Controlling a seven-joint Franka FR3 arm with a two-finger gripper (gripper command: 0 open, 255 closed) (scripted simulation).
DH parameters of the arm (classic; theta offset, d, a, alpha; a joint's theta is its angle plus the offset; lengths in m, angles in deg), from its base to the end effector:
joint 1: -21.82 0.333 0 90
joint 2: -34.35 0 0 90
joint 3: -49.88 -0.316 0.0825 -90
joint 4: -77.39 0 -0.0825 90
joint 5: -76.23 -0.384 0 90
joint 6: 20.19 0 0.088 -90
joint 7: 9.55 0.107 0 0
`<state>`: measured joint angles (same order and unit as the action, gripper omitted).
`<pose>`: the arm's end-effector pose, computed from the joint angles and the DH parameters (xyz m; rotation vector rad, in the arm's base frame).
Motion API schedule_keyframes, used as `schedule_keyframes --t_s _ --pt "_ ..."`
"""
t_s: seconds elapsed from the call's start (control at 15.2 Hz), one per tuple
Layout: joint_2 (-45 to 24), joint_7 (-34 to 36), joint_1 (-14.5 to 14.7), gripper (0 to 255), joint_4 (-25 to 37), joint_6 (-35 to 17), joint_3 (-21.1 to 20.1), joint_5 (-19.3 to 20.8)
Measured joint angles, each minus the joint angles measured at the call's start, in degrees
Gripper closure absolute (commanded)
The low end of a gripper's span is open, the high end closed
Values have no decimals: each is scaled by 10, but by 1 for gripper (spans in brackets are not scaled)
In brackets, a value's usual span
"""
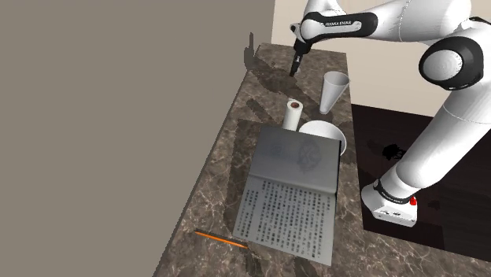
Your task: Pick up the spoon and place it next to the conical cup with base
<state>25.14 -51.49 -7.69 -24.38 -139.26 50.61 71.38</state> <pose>0.5400 -0.3094 0.4779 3.0981 0.2618 0.2463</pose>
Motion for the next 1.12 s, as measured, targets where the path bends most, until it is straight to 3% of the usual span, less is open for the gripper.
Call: schedule_keyframes --t_s 1.12 --pt "-41 -11 0 255 -80 -120 -2 -7"
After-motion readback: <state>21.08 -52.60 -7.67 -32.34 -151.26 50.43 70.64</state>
